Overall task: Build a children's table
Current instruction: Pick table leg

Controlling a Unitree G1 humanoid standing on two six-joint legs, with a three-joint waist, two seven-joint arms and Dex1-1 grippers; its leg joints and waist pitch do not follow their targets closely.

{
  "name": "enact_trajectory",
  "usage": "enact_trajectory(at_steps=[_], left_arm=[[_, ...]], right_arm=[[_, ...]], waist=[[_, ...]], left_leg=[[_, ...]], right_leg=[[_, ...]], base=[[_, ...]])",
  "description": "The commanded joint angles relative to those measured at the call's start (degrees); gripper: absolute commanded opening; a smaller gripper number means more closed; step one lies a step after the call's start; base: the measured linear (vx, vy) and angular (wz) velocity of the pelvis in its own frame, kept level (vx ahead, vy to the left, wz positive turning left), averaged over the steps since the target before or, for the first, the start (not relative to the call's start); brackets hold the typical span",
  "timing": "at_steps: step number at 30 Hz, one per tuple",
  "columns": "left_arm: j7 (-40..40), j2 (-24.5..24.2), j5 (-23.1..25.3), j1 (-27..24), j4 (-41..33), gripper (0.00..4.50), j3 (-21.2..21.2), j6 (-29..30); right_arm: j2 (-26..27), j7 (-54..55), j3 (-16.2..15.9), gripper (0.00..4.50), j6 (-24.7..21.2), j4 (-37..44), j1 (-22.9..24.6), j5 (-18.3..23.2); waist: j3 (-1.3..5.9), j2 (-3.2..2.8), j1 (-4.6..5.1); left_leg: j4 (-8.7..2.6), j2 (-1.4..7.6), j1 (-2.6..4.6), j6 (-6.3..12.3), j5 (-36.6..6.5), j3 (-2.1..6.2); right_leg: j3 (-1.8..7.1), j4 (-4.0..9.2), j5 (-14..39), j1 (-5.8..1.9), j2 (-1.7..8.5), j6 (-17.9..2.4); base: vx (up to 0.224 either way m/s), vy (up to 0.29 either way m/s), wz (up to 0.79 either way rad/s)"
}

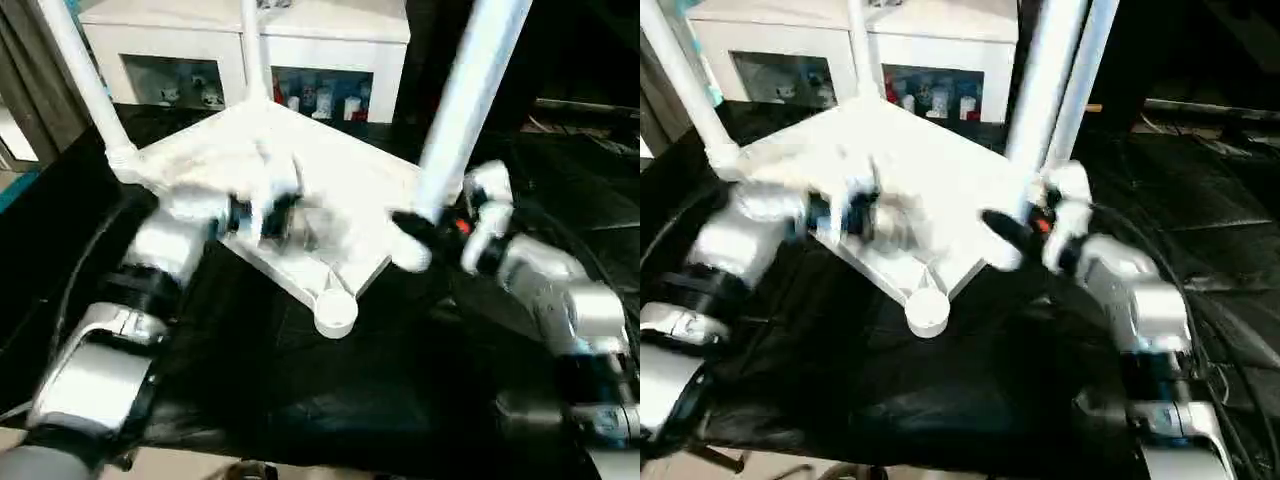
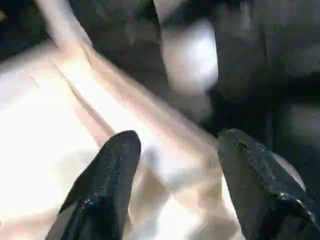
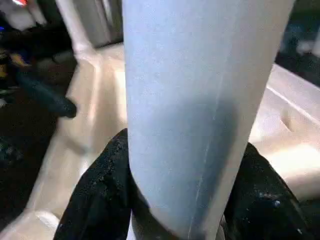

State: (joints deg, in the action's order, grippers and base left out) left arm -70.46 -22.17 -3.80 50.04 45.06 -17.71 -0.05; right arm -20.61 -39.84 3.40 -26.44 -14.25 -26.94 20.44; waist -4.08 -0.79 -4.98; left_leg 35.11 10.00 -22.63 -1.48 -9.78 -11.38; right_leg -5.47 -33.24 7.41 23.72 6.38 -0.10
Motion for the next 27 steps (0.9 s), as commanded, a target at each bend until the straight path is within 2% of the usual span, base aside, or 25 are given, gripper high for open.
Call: enact_trajectory(at_steps=[1, 2, 3, 4, 6, 7, 8, 10, 13, 15, 17, 27], left_arm=[[0.5, -1.72, 6.92, 1.57, 3.81, 2.85, -4.08, -6.13], [1.15, -2.3, 8.88, 1.92, 5.14, 2.85, -5.36, -7.83], [1.7, -2.77, 10.4, 2.2, 6.18, 2.85, -6.38, -9.19], [2.22, -3.28, 12.08, 2.71, 7.84, 2.85, -7.57, -10.95], [2.61, -3.54, 13.13, 3.12, 8.99, 2.85, -8.35, -12.44], [2.12, -3.64, 13.93, 3.77, 10.3, 2.85, -9.3, -13.95], [1.94, -3.61, 14.12, 4.02, 10.82, 2.85, -9.55, -14.51], [1.22, -3.73, 14.32, 4.4, 11.16, 2.85, -9.91, -14.78], [0.41, -3.9, 15.25, 5.32, 12.43, 2.85, -10.46, -16.38], [0.29, -3.91, 16.32, 6.2, 13.97, 2.85, -10.7, -18.39], [-0.42, -3.42, 16.36, 7.47, 16.23, 2.85, -9.93, -20.34], [-5.01, -4.05, 14.95, 9.88, 17.98, 2.85, -8.23, -20.98]], right_arm=[[-0.79, 0.37, -0.31, 1.89, 1.71, 1.7, 0.69, -1.27], [-0.83, 0.41, -0.33, 1.89, 1.81, 1.98, 1.08, -1.42], [-0.84, 0.46, -0.32, 1.89, 1.87, 2.2, 1.39, -1.52], [-0.85, 0.71, -0.33, 1.89, 2.18, 2.47, 1.84, -1.77], [-0.97, 0.84, -0.4, 1.89, 2.33, 2.8, 2.27, -1.94], [-1.09, 1.18, -0.47, 1.89, 2.72, 3.15, 2.82, -2.14], [-1.08, 1.32, -0.49, 1.89, 2.9, 3.17, 2.93, -2.19], [-1.11, 1.44, -0.42, 1.89, 2.96, 3.31, 3.09, -2.19], [-1.18, 1.6, -0.37, 1.89, 3.12, 3.54, 3.38, -2.24], [-1.15, 1.53, -0.25, 1.89, 3.09, 3.75, 3.54, -2.34], [-1.21, 1.37, -0.28, 1.89, 3.05, 4.19, 3.8, -2.27], [-1.3, 0.7, -0.77, 1.89, 2.69, 5.03, 4.24, -2.11]], waist=[[5.5, 0.48, 0.15], [5.29, -0.29, 0.46], [5.38, 0.04, 0.63], [5.38, -0.4, 0.66], [5.37, -0.26, 0.86], [5.29, -0.51, 0.95], [5.21, -0.3, 1.14], [5.18, -0.43, 1.34], [5.14, -0.29, 1.65], [5.11, -0.23, 1.78], [5.11, -0.13, 1.88], [5.1, -0.23, 1.67]], left_leg=[[-4.4, 2.87, 1.64, -0.31, -11.86, 1.42], [-4.52, 2.82, 1.63, -0.34, -13.19, 1.47], [-4.53, 2.78, 1.65, -0.49, -14.23, 1.58], [-4.5, 2.81, 1.82, -0.61, -14.62, 1.57], [-4.52, 2.82, 1.91, -0.88, -15.45, 1.55], [-4.55, 2.88, 1.93, -1.0, -15.79, 1.61], [-4.55, 2.82, 1.86, -0.95, -16.46, 1.57], [-4.59, 2.87, 1.96, -1.04, -17.42, 1.65], [-4.57, 2.85, 2.0, -0.93, -18.18, 1.64], [-4.58, 2.78, 1.87, -0.76, -18.41, 1.69], [-4.49, 2.7, 2.07, -0.77, -18.97, 1.68], [-4.57, 2.96, 2.24, -0.58, -18.8, 1.56]], right_leg=[[2.67, 2.87, 15.86, -3.25, 3.11, -10.87], [2.61, 3.4, 16.57, -3.03, 2.78, -10.56], [2.59, 3.24, 17.23, -3.29, 2.91, -10.36], [2.62, 3.27, 17.54, -3.17, 2.96, -10.39], [2.58, 3.48, 18.44, -3.2, 3.03, -10.59], [2.56, 3.47, 18.56, -3.12, 2.99, -11.24], [2.48, 3.58, 19.17, -3.15, 2.89, -11.31], [2.46, 3.66, 19.94, -3.1, 2.97, -11.7], [2.45, 3.75, 20.64, -3.11, 2.95, -11.9], [2.38, 3.86, 21.47, -3.22, 2.94, -11.55], [2.34, 4.08, 22.82, -3.16, 3.0, -11.32], [2.47, 3.67, 20.03, -3.04, 2.98, -13.28]], base=[[0.0, 0.0, 0.0], [0.0, 0.0, 0.0], [0.0, 0.0, 0.0], [0.0, 0.0, 0.0], [0.0, 0.0, 0.0], [0.0, 0.0, 0.0], [0.0, 0.0, 0.0], [0.0, 0.0, 0.0], [0.0, 0.0, 0.0], [0.0, 0.0, 0.0], [0.0, 0.0, 0.0], [0.0, 0.0, 0.0]])
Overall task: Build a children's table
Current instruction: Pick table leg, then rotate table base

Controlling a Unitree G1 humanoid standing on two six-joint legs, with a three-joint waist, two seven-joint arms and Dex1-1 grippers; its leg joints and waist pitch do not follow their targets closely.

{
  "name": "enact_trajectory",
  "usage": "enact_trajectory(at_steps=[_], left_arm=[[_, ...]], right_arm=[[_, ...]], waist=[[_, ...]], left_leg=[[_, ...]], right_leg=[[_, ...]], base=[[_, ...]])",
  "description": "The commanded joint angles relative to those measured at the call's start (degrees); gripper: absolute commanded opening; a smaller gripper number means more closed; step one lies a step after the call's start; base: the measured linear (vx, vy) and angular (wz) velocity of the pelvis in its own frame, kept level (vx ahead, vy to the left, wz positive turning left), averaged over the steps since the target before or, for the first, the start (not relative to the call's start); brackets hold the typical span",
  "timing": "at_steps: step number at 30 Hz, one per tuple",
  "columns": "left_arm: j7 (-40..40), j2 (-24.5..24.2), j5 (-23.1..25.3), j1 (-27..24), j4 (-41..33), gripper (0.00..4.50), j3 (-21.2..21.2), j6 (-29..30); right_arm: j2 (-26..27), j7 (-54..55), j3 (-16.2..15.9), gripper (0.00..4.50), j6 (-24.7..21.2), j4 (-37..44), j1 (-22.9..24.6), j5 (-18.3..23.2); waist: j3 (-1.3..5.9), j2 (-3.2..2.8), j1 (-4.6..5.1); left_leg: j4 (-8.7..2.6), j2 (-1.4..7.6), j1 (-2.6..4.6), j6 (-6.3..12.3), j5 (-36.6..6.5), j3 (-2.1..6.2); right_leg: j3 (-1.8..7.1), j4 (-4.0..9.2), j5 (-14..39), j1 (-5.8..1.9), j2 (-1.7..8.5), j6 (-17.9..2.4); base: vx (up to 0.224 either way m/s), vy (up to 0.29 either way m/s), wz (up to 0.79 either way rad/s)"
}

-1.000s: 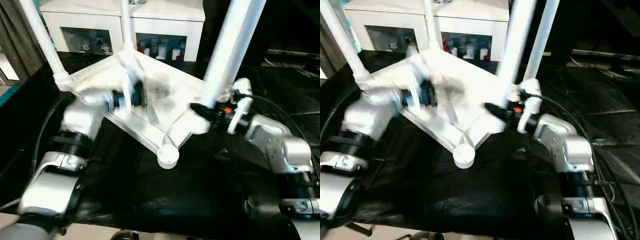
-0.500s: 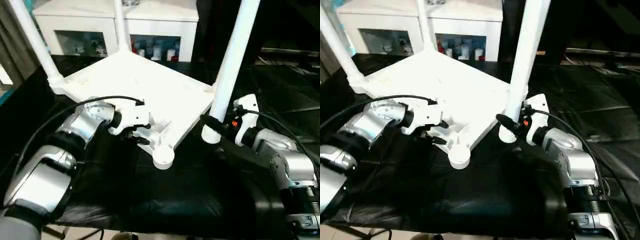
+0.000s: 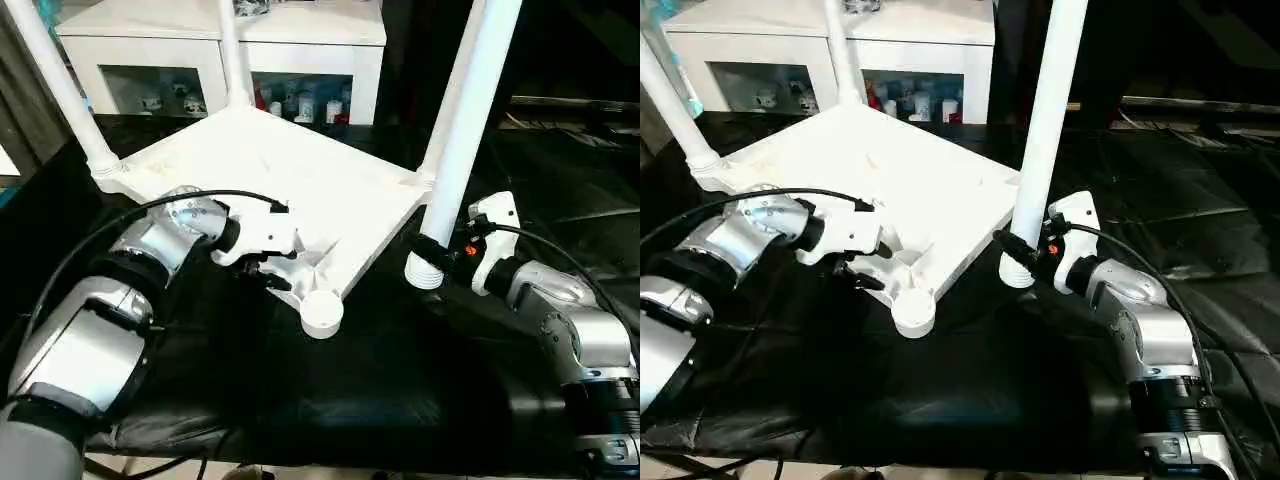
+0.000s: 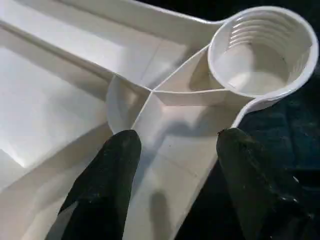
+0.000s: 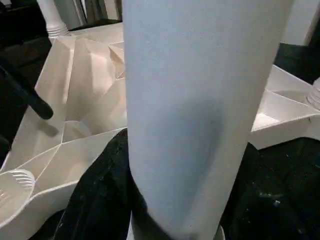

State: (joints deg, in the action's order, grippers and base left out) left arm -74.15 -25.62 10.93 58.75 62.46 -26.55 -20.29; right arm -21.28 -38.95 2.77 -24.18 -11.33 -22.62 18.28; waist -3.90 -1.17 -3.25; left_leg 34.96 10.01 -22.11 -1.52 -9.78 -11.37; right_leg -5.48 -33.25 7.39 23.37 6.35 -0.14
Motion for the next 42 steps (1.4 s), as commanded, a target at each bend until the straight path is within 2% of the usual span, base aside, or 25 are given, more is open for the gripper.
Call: enact_trajectory(at_steps=[1, 3, 6, 10, 12, 13, 17, 18, 22, 24, 26, 34, 36, 39, 41, 42], left_arm=[[-1.32, -0.6, 0.22, 1.18, 0.58, 2.85, 0.61, -0.75], [-1.99, -0.58, 1.73, 1.56, 1.86, 2.85, -0.26, -2.06], [-1.58, -0.25, 2.19, 1.28, 2.18, 2.85, -0.57, -2.76], [2.12, 1.67, 4.95, -0.05, 3.48, 2.85, -2.47, -4.06], [4.38, 2.31, 5.76, -0.31, 4.22, 2.85, -2.71, -4.57], [5.26, 2.65, 6.07, -0.27, 4.74, 2.57, -2.6, -4.35], [6.31, 3.92, 6.4, -0.25, 6.47, 2.44, -2.05, -3.55], [6.21, 4.01, 6.5, -0.25, 6.65, 2.17, -2.06, -3.52], [6.19, 4.35, 7.53, 0.01, 7.28, 2.04, -2.47, -4.14], [5.95, 4.48, 7.53, 0.07, 7.65, 1.65, -2.39, -4.02], [5.71, 4.54, 7.6, 0.16, 7.84, 1.64, -2.33, -3.88], [4.92, 4.9, 9.0, 0.78, 8.4, 1.2, -2.54, 2.52], [3.78, 5.25, 8.73, 0.47, 8.19, 1.12, -2.45, 5.1], [3.45, 5.72, 8.64, 0.02, 7.86, 0.95, -2.29, 7.92], [1.62, 7.66, 6.61, -2.4, 5.98, 0.85, -0.47, 14.08], [1.62, 7.66, 6.61, -2.4, 5.98, 0.79, -0.47, 14.08]], right_arm=[[-0.62, -0.19, -0.15, 1.89, 0.43, 2.11, -0.08, 0.04], [-0.51, -0.28, -0.37, 1.89, 0.38, 2.14, 0.01, -0.05], [-0.41, -0.23, -0.47, 1.89, 0.4, 2.09, -0.04, -0.11], [-0.16, -0.25, -0.74, 1.89, 0.48, 2.06, -0.15, -0.26], [-0.1, -0.21, -0.79, 1.89, 0.51, 2.19, -0.02, -0.32], [-0.1, -0.19, -0.81, 1.89, 0.52, 2.29, 0.1, -0.34], [0.01, -0.04, -1.24, 1.89, 0.67, 2.83, 0.84, -0.51], [0.06, 0.0, -1.35, 1.89, 0.68, 2.94, 0.97, -0.57], [0.49, 0.2, -2.12, 1.89, 0.73, 3.52, 1.8, -0.95], [0.65, 0.24, -2.3, 1.89, 0.88, 3.43, 1.92, -1.19], [0.68, 0.22, -2.34, 1.89, 0.89, 3.44, 1.96, -1.23], [0.89, 0.71, -2.87, 1.89, 1.08, 3.85, 2.77, -1.87], [0.9, 0.84, -2.95, 1.89, 1.16, 3.88, 2.97, -1.94], [0.95, 0.94, -2.91, 1.89, 1.12, 3.91, 3.06, -2.05], [1.29, 1.79, -2.23, 1.89, 0.81, 3.61, 3.01, -1.65], [1.29, 1.79, -2.23, 1.89, 0.81, 3.61, 3.01, -1.65]], waist=[[4.95, 0.15, -0.13], [4.97, 0.3, -0.14], [4.93, 0.21, -0.18], [4.95, -0.09, -0.19], [4.97, 0.04, -0.14], [5.04, -0.02, -0.14], [4.93, -0.07, -0.2], [4.91, -0.05, -0.2], [4.84, -0.03, -0.14], [4.8, -0.02, -0.13], [4.78, 0.04, -0.07], [4.61, 0.01, 0.04], [4.57, 0.14, 0.35], [4.59, 0.26, 0.78], [4.64, 0.27, 1.03], [4.59, 0.1, 1.08]], left_leg=[[-4.4, 2.92, 1.69, -0.47, -18.68, 1.53], [-4.41, 2.91, 1.64, -0.37, -18.38, 1.53], [-4.42, 2.98, 1.7, -0.44, -18.38, 1.56], [-4.41, 2.96, 1.77, -0.6, -18.97, 1.59], [-4.4, 2.91, 1.7, -0.57, -19.17, 1.6], [-4.41, 2.92, 1.6, -0.49, -18.85, 1.62], [-4.41, 2.88, 1.74, -0.37, -19.42, 1.65], [-4.44, 2.9, 1.78, -0.37, -19.71, 1.67], [-4.54, 2.9, 1.8, -0.51, -20.59, 1.8], [-4.58, 2.94, 1.86, -0.64, -21.15, 1.87], [-4.57, 2.89, 1.8, -0.62, -21.33, 1.87], [-4.64, 2.9, 1.98, -0.89, -22.13, 1.98], [-4.67, 2.79, 1.53, -0.68, -22.12, 2.16], [-4.54, 2.68, 1.5, -0.21, -21.67, 2.12], [-4.5, 2.7, 1.43, 0.12, -21.0, 2.09], [-4.51, 2.7, 1.4, 0.18, -20.83, 2.07]], right_leg=[[2.49, 3.7, 20.2, -2.76, 3.07, -13.16], [2.48, 3.73, 20.11, -2.77, 3.06, -13.03], [2.52, 3.71, 20.5, -2.74, 3.16, -12.99], [2.51, 3.8, 20.42, -2.75, 3.1, -12.96], [2.49, 3.88, 20.29, -2.82, 3.06, -12.88], [2.48, 3.81, 19.89, -2.89, 3.06, -12.88], [2.41, 4.1, 21.02, -2.81, 3.1, -12.64], [2.39, 4.15, 21.31, -2.75, 3.06, -12.57], [2.31, 4.37, 22.71, -2.72, 3.1, -11.93], [2.29, 4.46, 23.34, -2.64, 3.16, -11.83], [2.29, 4.51, 23.69, -2.64, 3.18, -11.71], [2.21, 4.85, 25.95, -2.51, 3.2, -10.82], [2.07, 4.89, 26.87, -2.83, 3.33, -10.41], [2.04, 4.97, 26.99, -2.78, 3.32, -10.58], [2.08, 4.93, 26.73, -2.86, 3.35, -10.81], [2.09, 4.87, 26.5, -2.91, 3.33, -11.06]], base=[[0.0, 0.0, 0.0], [0.0, 0.0, 0.0], [0.0, 0.0, 0.0], [0.0, 0.0, 0.0], [0.0, 0.0, 0.0], [0.0, 0.0, 0.0], [0.0, 0.0, 0.0], [0.0, 0.0, 0.0], [0.0, 0.0, 0.0], [0.0, 0.0, 0.0], [0.0, 0.0, 0.0], [0.0, 0.0, 0.0], [0.0, 0.0, 0.0], [0.0, 0.0, 0.0], [0.0, 0.0, 0.0], [0.0, 0.0, 0.0]])
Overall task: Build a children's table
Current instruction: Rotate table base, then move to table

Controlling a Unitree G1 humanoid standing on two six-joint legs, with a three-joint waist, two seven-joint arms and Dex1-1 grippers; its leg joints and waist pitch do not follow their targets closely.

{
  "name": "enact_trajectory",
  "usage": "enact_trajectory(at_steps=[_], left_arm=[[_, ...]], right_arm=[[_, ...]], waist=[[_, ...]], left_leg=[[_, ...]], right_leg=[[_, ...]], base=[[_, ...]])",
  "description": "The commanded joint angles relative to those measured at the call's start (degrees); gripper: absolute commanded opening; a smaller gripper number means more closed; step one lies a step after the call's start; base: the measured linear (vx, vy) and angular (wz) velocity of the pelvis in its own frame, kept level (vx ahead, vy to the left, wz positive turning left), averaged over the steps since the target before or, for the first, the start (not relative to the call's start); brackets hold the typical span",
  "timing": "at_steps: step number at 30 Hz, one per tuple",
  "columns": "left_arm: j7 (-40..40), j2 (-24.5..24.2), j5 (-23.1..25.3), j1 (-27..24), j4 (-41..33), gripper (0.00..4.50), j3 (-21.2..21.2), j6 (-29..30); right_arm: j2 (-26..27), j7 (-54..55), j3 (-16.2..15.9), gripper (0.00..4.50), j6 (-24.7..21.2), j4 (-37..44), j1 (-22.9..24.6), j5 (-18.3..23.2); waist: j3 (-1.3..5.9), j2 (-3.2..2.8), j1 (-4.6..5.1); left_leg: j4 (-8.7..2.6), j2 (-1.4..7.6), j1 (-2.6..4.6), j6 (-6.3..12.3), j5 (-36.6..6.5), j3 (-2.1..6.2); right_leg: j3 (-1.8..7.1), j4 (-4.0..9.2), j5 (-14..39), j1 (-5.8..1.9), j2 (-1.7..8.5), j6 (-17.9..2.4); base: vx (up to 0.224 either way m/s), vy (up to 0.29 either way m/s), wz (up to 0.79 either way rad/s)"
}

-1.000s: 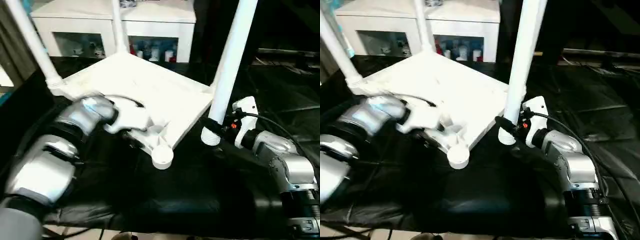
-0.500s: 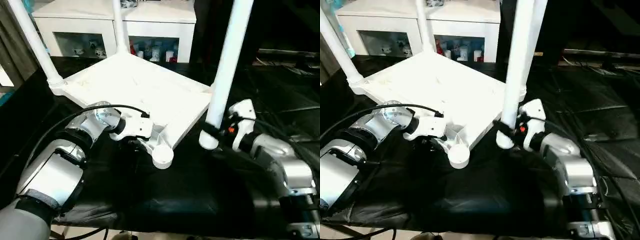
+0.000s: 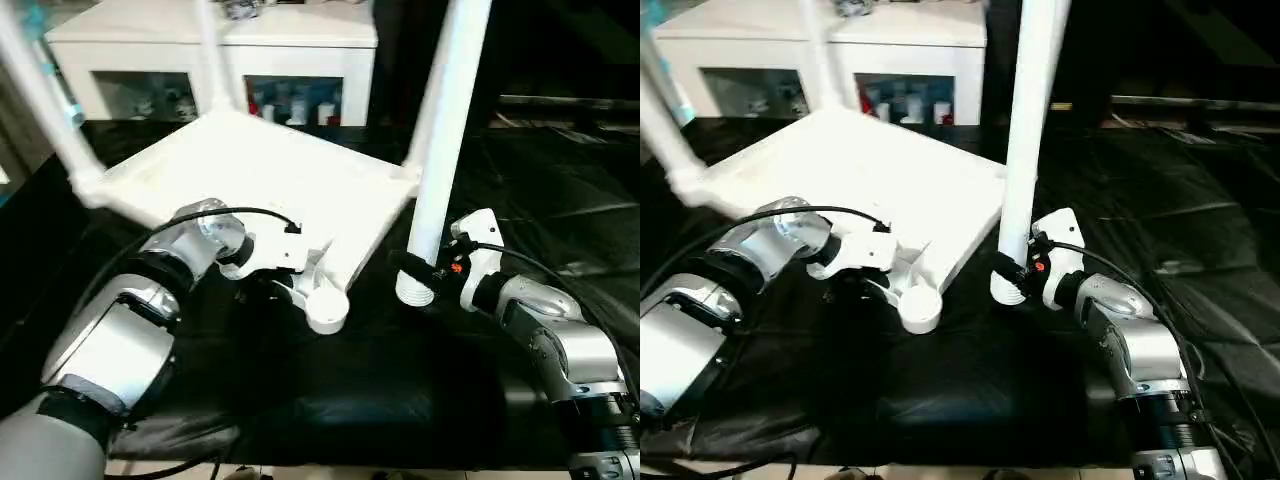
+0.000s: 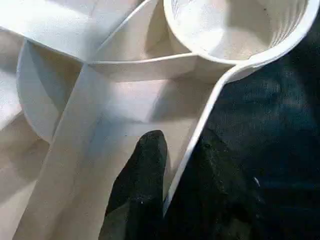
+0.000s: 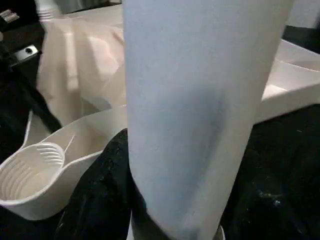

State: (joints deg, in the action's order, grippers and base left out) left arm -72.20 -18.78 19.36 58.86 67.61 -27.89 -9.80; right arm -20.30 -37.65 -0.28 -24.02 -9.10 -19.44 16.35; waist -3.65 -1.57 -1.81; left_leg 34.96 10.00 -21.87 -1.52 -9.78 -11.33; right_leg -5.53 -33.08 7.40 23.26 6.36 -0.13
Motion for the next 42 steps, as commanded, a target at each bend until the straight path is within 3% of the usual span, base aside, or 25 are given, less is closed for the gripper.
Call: enact_trajectory(at_steps=[1, 6, 10, 14, 16, 17, 18, 19, 20, 21, 22, 23, 24, 25, 26, 28, 29, 31, 33, 36, 37, 38, 40, 41, 42], left_arm=[[0.03, 1.58, -2.59, -3.42, 0.2, 0.74, 1.68, 5.21], [7.99, 6.2, -6.64, -7.39, -3.71, 0.62, 6.37, 15.43], [14.12, 8.58, -6.64, -11.09, -8.9, 0.5, 7.89, 20.43], [17.96, 10.03, -6.98, -14.03, -13.28, 0.37, 9.03, 16.79], [18.95, 9.5, -6.0, -15.81, -15.87, 0.29, 8.16, 10.9], [19.23, 9.31, -5.94, -16.38, -16.79, 0.18, 7.89, 9.57], [18.89, 9.22, -6.31, -16.81, -17.4, 0.18, 7.91, 8.32], [18.82, 8.77, -6.23, -17.42, -18.37, 0.12, 7.57, 6.69], [18.64, 8.51, -6.2, -17.74, -18.81, 0.02, 7.38, 5.7], [18.67, 7.95, -5.97, -18.39, -19.79, 0.02, 7.24, 4.25], [19.41, 7.69, -5.86, -18.72, -20.28, 0.02, 7.49, 3.32], [19.89, 7.63, -6.0, -18.75, -20.24, 0.0, 7.87, 2.84], [20.1, 7.61, -6.09, -18.75, -20.17, 0.0, 8.06, 2.6], [20.24, 7.59, -6.14, -18.74, -20.12, 0.0, 8.17, 2.44], [19.15, 7.62, -7.28, -18.56, -19.9, 0.62, 9.05, 2.73], [19.43, 7.63, -8.21, -18.45, -19.84, 0.62, 10.07, 3.3], [19.06, 7.45, -9.82, -18.41, -20.59, 0.62, 11.27, 2.75], [18.8, 7.1, -10.49, -18.41, -21.29, 0.73, 11.69, 2.32], [17.67, 6.58, -12.06, -18.61, -23.04, 0.73, 12.68, 2.75], [12.87, 5.18, -20.52, -20.16, -32.15, 0.73, 17.93, 5.69], [11.39, 4.81, -24.79, -20.91, -36.66, 0.73, 20.57, 9.58], [11.39, 4.81, -24.79, -20.91, -36.66, 0.73, 20.57, 9.58], [12.12, 4.46, -28.91, -22.08, -41.64, 0.76, 23.62, 13.67], [18.39, 5.07, -29.07, -23.02, -42.84, 0.76, 26.57, 11.9], [27.32, 6.4, -27.83, -23.8, -42.46, 0.76, 29.78, 9.86]], right_arm=[[0.51, 0.92, 1.19, 1.89, 0.39, 1.25, -0.28, 0.57], [1.68, 3.12, 2.84, 1.89, -1.04, 1.38, -0.35, 1.79], [2.13, 4.2, 3.54, 1.89, -1.51, 1.3, -0.39, 1.96], [2.18, 4.59, 3.64, 1.89, -1.44, 0.91, -0.56, 1.67], [2.11, 4.9, 3.74, 1.89, -1.15, 0.51, -0.92, 1.5], [2.06, 5.02, 3.76, 1.89, -0.98, 0.39, -1.01, 1.43], [2.06, 5.21, 3.89, 1.89, -0.75, 0.22, -1.13, 1.39], [2.08, 5.37, 4.09, 1.89, -0.3, 0.05, -1.24, 1.31], [2.09, 5.44, 4.18, 1.89, 0.01, -0.02, -1.29, 1.24], [2.08, 5.37, 4.36, 1.89, 0.86, -0.07, -1.38, 1.25], [1.86, 5.28, 4.26, 1.89, 1.08, 0.06, -1.45, 1.07], [1.61, 5.03, 4.01, 1.89, 1.34, 0.17, -1.47, 0.81], [1.49, 4.91, 3.87, 1.89, 1.46, 0.22, -1.48, 0.68], [1.41, 4.84, 3.79, 1.89, 1.53, 0.26, -1.48, 0.59], [1.28, 4.11, 3.57, 1.89, 2.98, 0.38, -1.37, 0.42], [1.23, 3.9, 3.55, 1.89, 3.15, 0.58, -1.25, 0.56], [1.59, 4.58, 4.36, 1.89, 2.85, 0.48, -1.23, 1.14], [1.83, 4.93, 4.91, 1.89, 2.62, 0.39, -1.27, 1.55], [2.08, 5.12, 5.51, 1.89, 2.41, 0.68, -1.22, 2.16], [2.3, 5.47, 5.9, 1.89, 1.82, 2.74, -0.45, 2.93], [2.42, 5.72, 6.04, 1.89, 1.52, 3.68, 0.0, 3.23], [2.42, 5.72, 6.04, 1.89, 1.52, 3.68, 0.0, 3.23], [2.51, 6.24, 6.2, 1.89, 1.01, 5.42, 0.98, 3.44], [2.72, 7.6, 6.29, 1.89, 0.74, 7.18, 1.86, 3.03], [3.29, 10.34, 6.55, 1.89, 0.68, 9.07, 2.68, 1.81]], waist=[[4.33, 0.65, -0.3], [4.52, 0.48, -0.35], [4.36, 0.45, 0.12], [4.07, 0.42, 1.1], [3.8, -0.56, 2.71], [3.52, -1.26, 3.78], [3.6, -1.83, 4.08], [3.36, -2.44, 4.17], [3.11, -2.32, 3.29], [2.89, -2.05, 2.56], [2.97, 1.29, 3.19], [2.35, 2.47, 2.47], [2.44, 2.23, 3.07], [3.43, 1.22, 2.0], [3.7, 0.35, 2.03], [4.33, -0.84, 2.69], [4.33, -0.64, 3.14], [3.98, -0.39, 3.32], [4.12, -0.28, 3.37], [4.67, -0.29, 2.99], [5.29, -0.29, 2.62], [5.38, -0.2, 2.53], [4.85, 0.0, 2.21], [5.04, -0.09, 1.73], [5.04, -0.16, 1.55]], left_leg=[[-4.41, 2.58, 1.1, 0.69, -20.62, 1.95], [-4.09, 2.45, 1.44, 2.06, -19.89, 1.66], [-4.01, 2.06, 1.32, 2.62, -20.95, 1.8], [-3.48, 1.62, 2.02, 1.77, -24.77, 2.29], [-4.0, 2.16, 2.29, 0.99, -29.76, 3.25], [-4.98, 2.92, 2.13, -0.08, -34.84, 4.23], [-5.72, 3.74, 2.35, -0.81, -38.43, 4.89], [-8.84, 5.85, 0.87, -2.28, -45.69, 6.17], [-11.95, 6.83, -0.02, -4.15, -51.35, 6.17], [-12.54, 6.33, 0.61, -4.81, -52.5, 5.06], [-7.52, 2.64, 3.1, -4.87, -46.39, 4.07], [5.61, -2.34, 9.01, -2.41, -25.8, 1.44], [6.21, -2.32, 6.76, -1.11, -18.71, 2.44], [0.6, -0.18, 0.58, 0.07, -13.71, 3.91], [-2.65, 1.55, 1.63, 0.04, -17.83, 4.69], [-3.63, 2.83, 2.04, -0.2, -21.03, 5.22], [-4.38, 3.24, 1.36, 0.48, -21.03, 4.96], [-4.37, 2.79, 1.7, 0.76, -25.07, 4.27], [-4.22, 2.57, 1.45, 0.97, -24.56, 4.15], [-4.26, 3.0, 0.57, 1.78, -18.23, 4.06], [-3.84, 3.13, 0.44, 2.47, -13.33, 3.79], [-3.64, 3.08, 0.34, 3.21, -10.47, 3.57], [-3.31, 2.61, 0.59, 5.05, -9.78, 2.88], [-3.06, 2.37, 0.22, 5.75, -7.94, 2.66], [-3.02, 2.48, 0.29, 6.02, -6.97, 2.67]], right_leg=[[2.06, 4.9, 26.88, -2.76, 3.26, -11.04], [1.92, 4.91, 26.66, -2.53, 2.99, -11.64], [1.26, 5.82, 33.45, -2.5, 2.77, -8.01], [-0.35, 7.6, 41.74, -2.0, 2.61, -3.18], [-2.31, 8.76, 41.54, -2.47, 2.3, -1.01], [-3.52, 8.98, 39.48, -3.44, 1.87, -0.02], [-3.78, 8.14, 36.36, -4.07, 1.93, -0.34], [-2.5, 3.21, 26.61, -6.34, 1.49, -2.0], [-0.63, -2.45, 15.45, -6.94, 1.04, -4.06], [-0.08, -2.77, 14.1, -5.94, 0.69, -4.92], [1.5, 3.41, 33.18, -2.6, 1.94, -3.5], [-0.35, 13.0, 62.9, 4.97, 5.36, 0.97], [0.35, 12.42, 66.35, 2.45, 7.51, 1.05], [0.94, 8.29, 58.32, -5.14, 7.77, 2.14], [-0.9, 7.05, 45.53, -3.5, 4.14, 0.89], [-0.98, 5.88, 32.64, -3.67, 3.36, -2.8], [-0.31, 4.71, 20.86, -4.02, 3.27, -8.28], [-0.2, 5.12, 24.69, -3.51, 3.37, -9.52], [-0.03, 5.29, 27.18, -3.73, 3.82, -9.07], [0.5, 4.17, 20.15, -4.23, 4.11, -11.23], [0.76, 3.16, 14.53, -4.36, 4.34, -13.03], [0.86, 2.64, 11.18, -4.13, 4.11, -14.14], [0.97, 2.83, 11.73, -3.34, 3.63, -15.14], [0.93, 2.64, 12.59, -3.93, 3.63, -14.79], [0.89, 2.69, 12.18, -3.78, 3.48, -14.39]], base=[[0.0, 0.0, 0.0], [0.0, 0.0, 0.0], [0.0, 0.0, 0.0], [0.0, 0.0, 0.0], [0.0, 0.0, 0.0], [0.0, 0.0, 0.0], [0.0, 0.0, 0.0], [0.0, 0.0, 0.0], [-0.07, -0.007, 0.02], [-0.07, -0.007, 0.02], [0.001, -0.06, 0.09], [0.011, -0.063, -0.11], [0.011, -0.063, -0.11], [0.042, -0.004, -0.24], [0.059, 0.006, -0.07], [0.029, 0.003, -0.03], [0.0, 0.0, 0.0], [0.0, 0.0, 0.0], [0.0, 0.0, 0.0], [0.0, 0.0, 0.0], [0.0, 0.0, 0.0], [0.0, 0.0, 0.0], [0.025, -0.028, 0.03], [0.046, -0.054, 0.03], [0.046, -0.054, 0.03]])
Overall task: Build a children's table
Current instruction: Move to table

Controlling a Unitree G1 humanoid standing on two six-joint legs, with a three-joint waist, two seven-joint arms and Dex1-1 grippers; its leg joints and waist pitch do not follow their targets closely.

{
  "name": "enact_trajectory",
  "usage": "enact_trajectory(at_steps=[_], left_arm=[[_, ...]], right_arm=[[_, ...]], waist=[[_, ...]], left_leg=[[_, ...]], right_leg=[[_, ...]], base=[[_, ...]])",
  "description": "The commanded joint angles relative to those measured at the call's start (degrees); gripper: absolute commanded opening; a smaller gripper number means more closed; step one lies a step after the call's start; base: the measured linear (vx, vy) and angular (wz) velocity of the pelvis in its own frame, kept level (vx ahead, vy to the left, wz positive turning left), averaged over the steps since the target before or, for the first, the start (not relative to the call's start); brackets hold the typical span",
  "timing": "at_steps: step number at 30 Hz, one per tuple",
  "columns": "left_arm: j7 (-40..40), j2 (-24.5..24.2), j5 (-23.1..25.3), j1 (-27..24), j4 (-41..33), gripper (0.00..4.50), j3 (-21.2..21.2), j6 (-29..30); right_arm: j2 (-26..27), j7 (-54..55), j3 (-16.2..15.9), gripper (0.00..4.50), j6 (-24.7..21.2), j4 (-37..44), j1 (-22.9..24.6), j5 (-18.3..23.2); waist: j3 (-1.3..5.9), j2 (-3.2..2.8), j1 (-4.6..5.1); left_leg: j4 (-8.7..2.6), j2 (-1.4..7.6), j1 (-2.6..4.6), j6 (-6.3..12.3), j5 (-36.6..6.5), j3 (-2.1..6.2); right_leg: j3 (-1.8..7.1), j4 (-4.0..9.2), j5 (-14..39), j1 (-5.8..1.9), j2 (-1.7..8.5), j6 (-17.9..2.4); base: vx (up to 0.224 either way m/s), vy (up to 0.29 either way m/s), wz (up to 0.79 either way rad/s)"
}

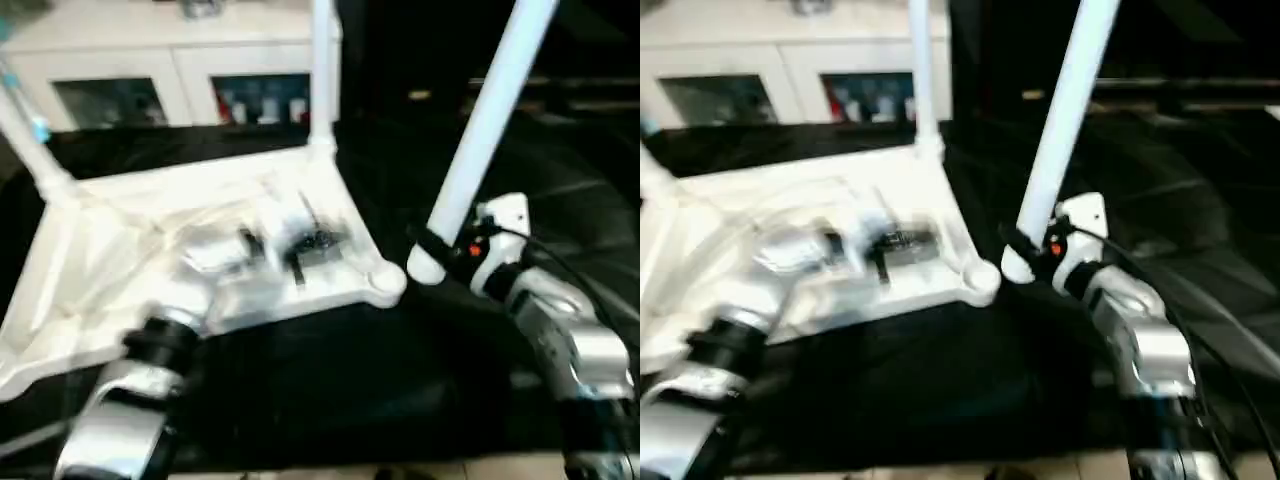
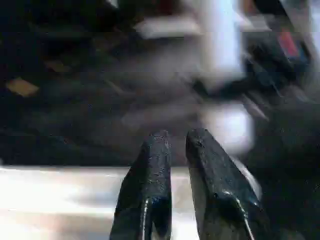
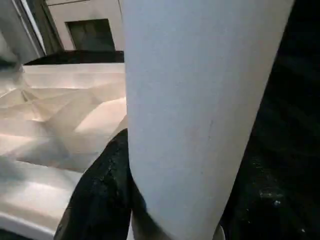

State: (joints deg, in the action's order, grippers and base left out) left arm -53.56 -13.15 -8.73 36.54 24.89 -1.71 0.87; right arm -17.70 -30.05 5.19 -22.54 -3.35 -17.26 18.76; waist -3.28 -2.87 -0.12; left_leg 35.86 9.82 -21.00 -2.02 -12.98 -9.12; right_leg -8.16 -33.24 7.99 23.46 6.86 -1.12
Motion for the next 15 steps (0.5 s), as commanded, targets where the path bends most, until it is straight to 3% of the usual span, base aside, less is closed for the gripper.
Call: enact_trajectory(at_steps=[1, 2, 3, 4, 5, 7, 8, 9, 10, 11, 12, 13, 14, 15], left_arm=[[16.78, 2.18, 2.02, -2.55, 0.29, 0.76, 6.05, -0.83], [21.9, 3.43, 3.09, -4.03, -0.61, 0.76, 7.61, -0.33], [24.56, 4.23, 3.65, -5.23, -1.73, 0.76, 8.42, 0.36], [25.88, 5.16, 3.21, -7.25, -3.87, 0.76, 9.24, 0.4], [28.16, 6.34, 4.76, -10.81, -6.84, 0.76, 9.37, -0.6], [32.31, 8.41, 7.69, -15.95, -12.15, 0.76, 9.55, 1.34], [33.92, 8.87, 9.53, -17.47, -13.94, 0.76, 9.19, 1.65], [34.8, 9.2, 9.87, -18.09, -15.04, 0.76, 9.2, 2.37], [36.56, 9.28, 11.15, -18.66, -16.51, 0.76, 9.03, 3.02], [36.99, 9.19, 11.42, -18.71, -16.65, 0.76, 8.9, 3.1], [38.01, 8.95, 12.04, -18.8, -16.9, 0.76, 8.57, 3.27], [39.13, 8.69, 12.56, -18.79, -17.02, 0.76, 8.31, 3.45], [40.36, 8.76, 11.94, -18.76, -17.29, 0.76, 8.51, 4.08], [40.89, 8.78, 11.76, -18.7, -17.41, 0.76, 8.66, 4.69]], right_arm=[[1.79, 5.91, 1.84, 1.89, -1.83, 4.69, 0.9, -1.15], [2.85, 7.38, 2.5, 1.89, -3.44, 5.71, 1.08, -0.25], [3.51, 8.08, 2.94, 1.89, -4.64, 6.51, 1.33, 0.61], [3.93, 8.47, 2.77, 1.89, -4.6, 7.66, 1.89, 0.65], [4.33, 9.7, 1.08, 1.89, -0.89, 8.88, 3.01, -2.61], [4.36, 11.57, -2.58, 1.89, 4.38, 8.8, 4.21, -8.79], [5.3, 12.65, -2.96, 1.89, 4.26, 7.99, 4.44, -9.2], [5.83, 13.12, -3.07, 1.89, 3.97, 7.49, 4.52, -9.0], [6.5, 13.22, -3.4, 1.89, 4.01, 6.88, 4.66, -8.47], [6.62, 13.32, -3.48, 1.89, 4.04, 6.87, 4.68, -8.48], [6.9, 13.6, -3.69, 1.89, 4.1, 6.88, 4.75, -8.53], [7.46, 14.07, -3.73, 1.89, 3.66, 7.01, 4.8, -8.35], [8.33, 14.68, -3.55, 1.89, 3.12, 7.26, 4.84, -7.8], [8.75, 14.72, -3.42, 1.89, 2.81, 7.33, 4.87, -7.31]], waist=[[4.6, 1.44, -0.09], [4.64, 1.27, -0.12], [4.73, 1.85, -0.11], [4.63, 1.37, -0.31], [4.62, 2.16, -0.19], [4.47, 2.01, -0.26], [4.0, 2.15, -0.37], [3.7, 1.92, 0.47], [4.34, 0.53, 0.71], [4.53, -0.92, 1.57], [3.91, -0.96, 2.16], [3.25, -0.92, 2.5], [3.06, -0.65, 2.32], [2.91, -0.46, 1.66]], left_leg=[[-3.8, 2.71, -0.61, 7.05, -2.3, 0.27], [-3.74, 2.74, -0.66, 6.95, -1.67, 0.37], [-3.81, 2.84, -0.65, 7.09, -1.19, 0.39], [-3.93, 2.72, -0.52, 6.79, -1.45, 0.34], [-4.06, 2.98, -0.54, 6.3, -1.97, 0.32], [-4.23, 3.25, -0.7, 5.32, -1.77, 0.34], [-5.14, 2.91, -3.06, 6.18, -2.74, 2.67], [-5.9, 2.67, -4.5, 7.52, -4.01, 3.87], [-5.86, 4.39, -2.07, 8.29, -8.01, 6.54], [-6.7, 6.17, -0.62, 10.39, -8.99, 9.8], [-7.82, 7.32, -0.25, 12.2, -9.55, 11.84], [-8.8, 7.99, 0.75, 14.9, -11.51, 14.29], [-9.03, 7.93, 0.98, 15.03, -12.72, 15.13], [-9.37, 6.4, 0.13, 14.36, -14.67, 15.5]], right_leg=[[3.43, 2.86, 10.89, -3.83, 2.57, -12.8], [3.35, 2.75, 10.88, -3.95, 2.44, -12.44], [3.27, 2.93, 12.14, -4.07, 2.43, -11.46], [3.21, 3.29, 14.68, -3.89, 2.25, -10.47], [3.32, 3.4, 16.16, -3.81, 2.24, -9.58], [3.44, 3.39, 16.89, -3.47, 2.26, -8.45], [1.33, 2.07, 16.09, -4.86, 2.27, -8.33], [0.21, 2.04, 16.04, -5.77, 2.0, -6.65], [-0.4, 2.17, 12.97, -4.38, 1.41, -7.13], [-1.0, 0.05, 9.6, -3.69, -0.29, -9.72], [-0.89, -1.75, 10.36, -2.87, -1.4, -10.67], [0.27, -4.37, 15.18, -1.59, -2.38, -11.85], [1.06, -5.5, 15.9, -0.96, -2.59, -12.77], [2.34, -6.08, 15.59, -1.28, -2.4, -15.63]], base=[[0.0, 0.0, 0.0], [0.0, 0.0, 0.0], [0.0, 0.0, 0.0], [0.0, 0.0, 0.0], [0.0, 0.0, 0.0], [0.0, 0.0, 0.0], [0.0, 0.0, 0.0], [0.0, 0.0, 0.0], [-0.01, -0.048, 0.45], [0.01, -0.086, 0.63], [0.01, -0.086, 0.63], [-0.013, -0.125, 0.61], [-0.014, -0.182, 0.69], [-0.014, -0.182, 0.69]])
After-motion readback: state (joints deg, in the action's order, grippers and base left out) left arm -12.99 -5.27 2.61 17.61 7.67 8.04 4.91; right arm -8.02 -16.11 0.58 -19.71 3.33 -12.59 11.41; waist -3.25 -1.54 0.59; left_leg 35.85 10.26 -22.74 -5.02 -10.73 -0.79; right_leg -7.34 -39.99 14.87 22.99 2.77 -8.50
